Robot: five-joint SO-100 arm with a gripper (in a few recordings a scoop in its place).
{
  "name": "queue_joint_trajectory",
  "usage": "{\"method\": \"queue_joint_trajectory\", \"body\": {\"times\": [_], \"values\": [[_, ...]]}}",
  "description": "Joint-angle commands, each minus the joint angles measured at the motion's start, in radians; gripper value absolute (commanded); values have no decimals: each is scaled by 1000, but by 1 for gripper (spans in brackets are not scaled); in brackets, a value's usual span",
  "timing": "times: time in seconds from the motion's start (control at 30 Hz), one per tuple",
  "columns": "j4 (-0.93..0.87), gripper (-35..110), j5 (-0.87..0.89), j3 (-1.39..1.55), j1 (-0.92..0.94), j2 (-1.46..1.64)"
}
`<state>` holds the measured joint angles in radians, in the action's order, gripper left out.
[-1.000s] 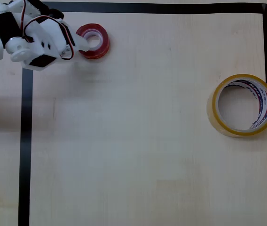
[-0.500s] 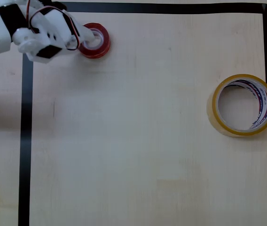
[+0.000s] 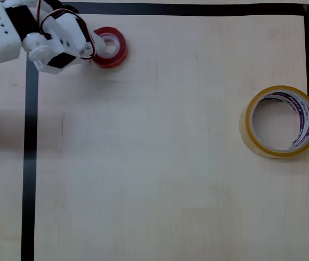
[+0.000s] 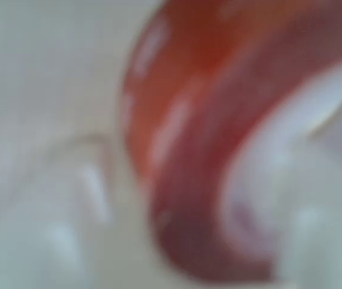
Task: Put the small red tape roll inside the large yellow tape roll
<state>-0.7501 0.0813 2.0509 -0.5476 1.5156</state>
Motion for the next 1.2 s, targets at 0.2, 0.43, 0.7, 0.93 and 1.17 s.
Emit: {"method": "queue_joint_trajectory", "body": {"times": [0.2, 0.43, 0.7, 0.93, 1.17], "values": [[9, 0, 5, -51, 0, 21], [2, 0, -25, -55, 43, 86], [89, 0, -67, -101, 206, 218], [164, 0, -67, -262, 298, 153], [273, 0, -67, -333, 334, 94]]}}
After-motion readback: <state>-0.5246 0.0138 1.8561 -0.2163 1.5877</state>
